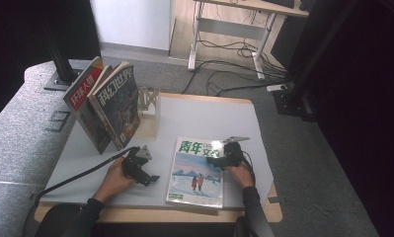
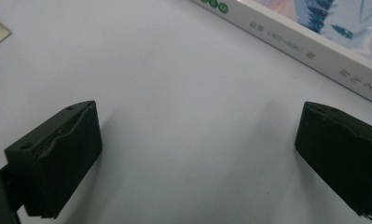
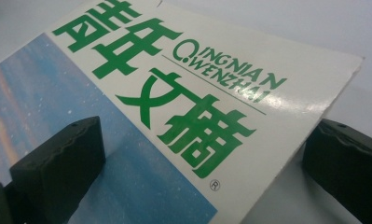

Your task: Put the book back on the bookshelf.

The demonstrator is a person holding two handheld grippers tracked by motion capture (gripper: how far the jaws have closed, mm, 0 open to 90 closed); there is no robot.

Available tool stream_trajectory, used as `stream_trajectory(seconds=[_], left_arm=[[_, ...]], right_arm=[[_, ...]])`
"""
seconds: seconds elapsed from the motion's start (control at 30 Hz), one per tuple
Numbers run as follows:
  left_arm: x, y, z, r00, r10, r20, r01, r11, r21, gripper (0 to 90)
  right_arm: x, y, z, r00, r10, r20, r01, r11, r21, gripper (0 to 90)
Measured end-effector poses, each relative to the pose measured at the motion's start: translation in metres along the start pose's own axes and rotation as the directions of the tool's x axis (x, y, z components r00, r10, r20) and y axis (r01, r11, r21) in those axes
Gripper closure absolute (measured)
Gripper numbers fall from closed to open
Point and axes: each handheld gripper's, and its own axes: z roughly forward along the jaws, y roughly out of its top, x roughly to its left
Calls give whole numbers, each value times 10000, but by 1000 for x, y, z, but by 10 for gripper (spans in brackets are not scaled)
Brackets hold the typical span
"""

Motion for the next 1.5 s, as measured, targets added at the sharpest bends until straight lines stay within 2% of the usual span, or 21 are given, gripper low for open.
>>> stream_trajectory(seconds=[0.27, 0.47, 0.77, 0.93, 1.07, 1.33, 1.43, 1.5], left_arm=[[2, -5, -3, 10000, -64, -76, 63, 9999, -95, 11], [0, -7, -3, 9996, 75, -274, -80, 9998, -155, 14], [-1, -8, -3, 9995, 0, -325, -7, 9998, -214, 14], [-1, -8, -3, 9995, -3, -327, -5, 9997, -227, 14], [-1, -8, -3, 9995, 1, -331, -8, 9997, -230, 14], [-2, -8, -2, 9994, -43, -341, 34, 9996, -269, 14], [-2, -8, -2, 9994, -40, -339, 31, 9996, -265, 14], [-2, -8, -2, 9994, -37, -338, 29, 9997, -263, 14]], right_arm=[[14, 16, 19, 9990, -321, -324, 326, 9994, 153, 0], [24, 25, 32, 9973, -518, -519, 528, 9984, 181, 0], [24, 27, 28, 9980, -571, -275, 582, 9974, 419, 0], [20, 25, 21, 9990, -405, 197, 395, 9981, 480, 0], [13, 25, 23, 9999, -94, -129, 102, 9980, 619, 0], [14, 31, 29, 9994, -149, -305, 172, 9968, 778, 0], [16, 33, 29, 9985, -162, -530, 201, 9971, 732, 56], [17, 33, 29, 9986, -138, -516, 177, 9968, 776, 68]])
